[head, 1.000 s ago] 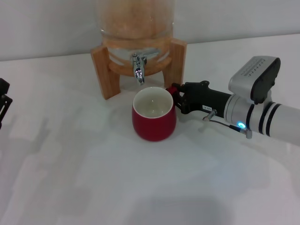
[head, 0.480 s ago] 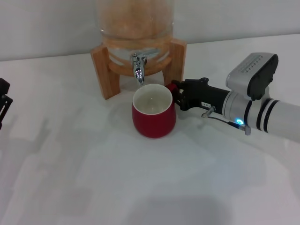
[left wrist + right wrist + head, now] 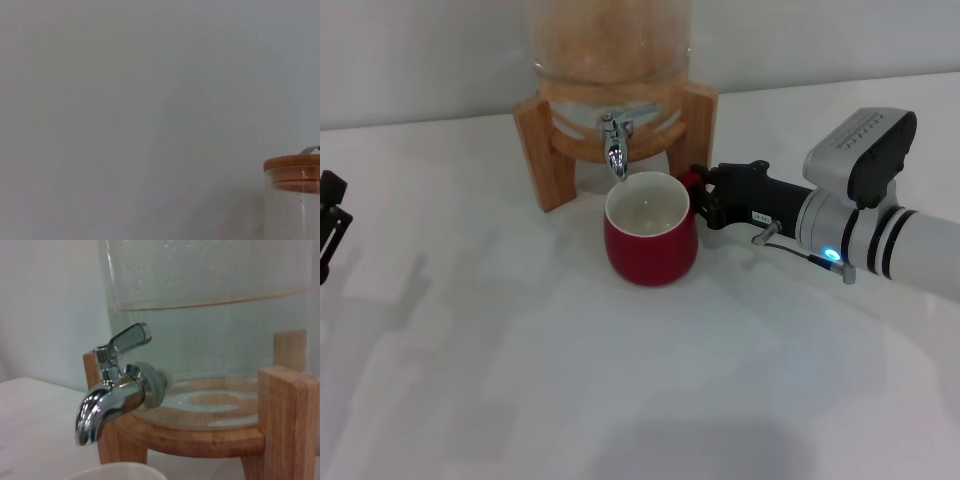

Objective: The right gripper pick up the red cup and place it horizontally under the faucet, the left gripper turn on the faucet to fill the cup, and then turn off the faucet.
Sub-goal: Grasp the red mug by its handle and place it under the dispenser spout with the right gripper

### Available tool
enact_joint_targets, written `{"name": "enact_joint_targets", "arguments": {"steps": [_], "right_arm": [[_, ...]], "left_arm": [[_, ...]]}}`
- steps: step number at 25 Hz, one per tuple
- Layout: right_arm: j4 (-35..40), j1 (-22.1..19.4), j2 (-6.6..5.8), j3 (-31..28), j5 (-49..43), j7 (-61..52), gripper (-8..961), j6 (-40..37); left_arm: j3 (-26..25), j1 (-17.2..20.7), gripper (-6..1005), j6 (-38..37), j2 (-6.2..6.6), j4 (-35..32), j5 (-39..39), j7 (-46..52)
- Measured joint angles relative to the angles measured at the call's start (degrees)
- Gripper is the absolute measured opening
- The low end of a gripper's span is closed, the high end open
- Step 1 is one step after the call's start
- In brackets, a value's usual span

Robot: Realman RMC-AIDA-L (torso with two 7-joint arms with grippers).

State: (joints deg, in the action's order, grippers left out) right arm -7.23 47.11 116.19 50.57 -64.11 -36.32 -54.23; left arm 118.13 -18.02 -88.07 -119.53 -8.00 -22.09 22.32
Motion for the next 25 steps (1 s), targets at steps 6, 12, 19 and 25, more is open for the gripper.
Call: {"name": "enact_joint_targets", "arguments": {"steps": [6,12,19,25], "right_arm": [[0.0,-0.1,0.00,-0.1,0.0,0.0,195,0.0],[0.0,-0.3,0.01,0.1,-1.1,0.0,199,-0.6],[0.0,-0.3,0.00,-0.1,-1.6,0.0,204,-1.0],[0.0,-0.3,0.00,-0.1,-1.6,0.0,208,-1.0]], "left_arm": [[0.1,0.0,875,-0.1,0.00,0.0,0.0,0.0],[0.1,0.0,875,-0.1,0.00,0.0,0.0,0.0],[0.1,0.0,875,-0.2,0.00,0.0,0.0,0.0],[0.1,0.0,875,-0.2,0.00,0.0,0.0,0.0]]}}
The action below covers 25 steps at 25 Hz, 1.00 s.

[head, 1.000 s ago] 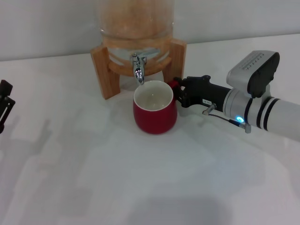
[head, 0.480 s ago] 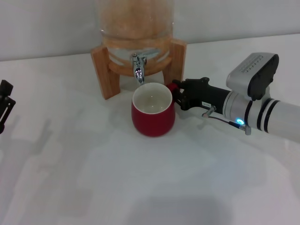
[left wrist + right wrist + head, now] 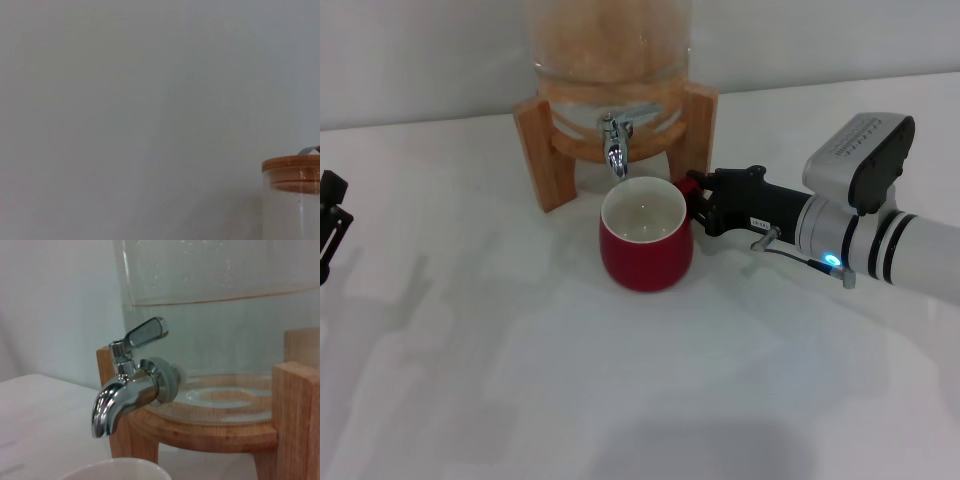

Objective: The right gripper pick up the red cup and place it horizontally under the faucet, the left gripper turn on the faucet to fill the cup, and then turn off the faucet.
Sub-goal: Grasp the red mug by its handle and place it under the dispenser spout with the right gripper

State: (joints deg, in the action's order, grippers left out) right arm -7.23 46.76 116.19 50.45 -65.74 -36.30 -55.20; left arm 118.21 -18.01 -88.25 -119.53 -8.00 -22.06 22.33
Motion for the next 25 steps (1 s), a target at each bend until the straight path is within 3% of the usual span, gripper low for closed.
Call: {"name": "enact_joint_targets", "arguments": {"steps": [25], "right_arm": [[0.4,-0.4,0.00,-1.5,-1.5,0.1,224,0.1]], "left_arm": [[0.0,0.0,876,0.1,0.00,0.0,0.0,0.0]]}}
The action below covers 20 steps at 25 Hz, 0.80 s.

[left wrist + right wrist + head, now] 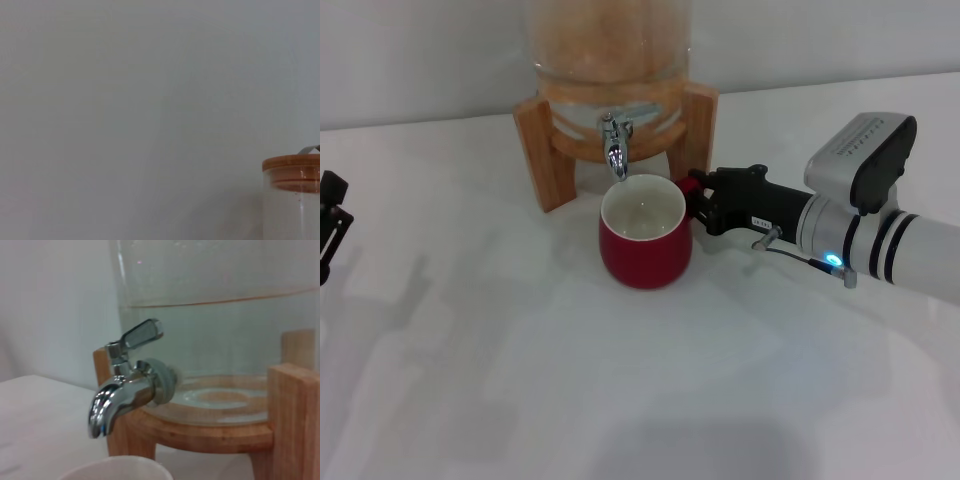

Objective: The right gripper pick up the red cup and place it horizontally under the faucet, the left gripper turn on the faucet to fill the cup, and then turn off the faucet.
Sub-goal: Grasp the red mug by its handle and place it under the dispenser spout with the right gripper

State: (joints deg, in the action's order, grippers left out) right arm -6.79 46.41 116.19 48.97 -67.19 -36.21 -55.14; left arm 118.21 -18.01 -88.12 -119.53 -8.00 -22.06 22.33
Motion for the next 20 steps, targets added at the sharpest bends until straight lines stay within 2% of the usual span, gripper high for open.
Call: {"name": "enact_joint_targets", "arguments": {"steps": [10,20], "right_arm": [[0.0,0.0,0.00,0.0,0.0,0.0,294,0.3],[0.0,-0.3,0.00,0.0,0.2,-0.1,294,0.7]], "left_arm": [[0.0,0.0,876,-0.1,0.00,0.0,0.0,0.0],[0.0,0.0,876,-0.1,0.00,0.0,0.0,0.0]]}}
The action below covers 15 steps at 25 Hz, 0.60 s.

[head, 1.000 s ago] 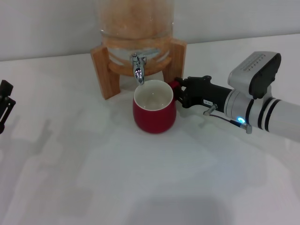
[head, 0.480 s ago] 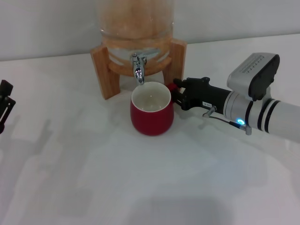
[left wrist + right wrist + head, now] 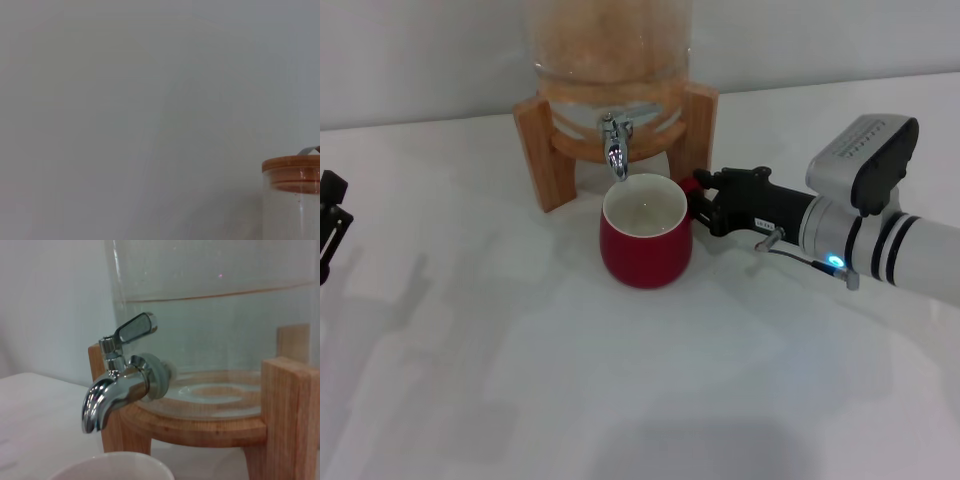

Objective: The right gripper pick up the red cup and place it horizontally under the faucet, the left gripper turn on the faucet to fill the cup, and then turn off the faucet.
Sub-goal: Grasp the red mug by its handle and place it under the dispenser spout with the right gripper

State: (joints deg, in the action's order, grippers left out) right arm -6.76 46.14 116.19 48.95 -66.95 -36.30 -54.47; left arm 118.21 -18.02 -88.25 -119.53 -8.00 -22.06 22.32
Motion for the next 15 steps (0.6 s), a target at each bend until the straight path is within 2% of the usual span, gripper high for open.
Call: {"name": "enact_joint_targets", "arguments": {"steps": [15], "right_arm": [[-0.2,-1.7,0.00,0.3,-0.3,-0.5,294,-1.1]], "left_arm": [[0.0,0.0,876,0.1,0.00,0.0,0.0,0.0]]}}
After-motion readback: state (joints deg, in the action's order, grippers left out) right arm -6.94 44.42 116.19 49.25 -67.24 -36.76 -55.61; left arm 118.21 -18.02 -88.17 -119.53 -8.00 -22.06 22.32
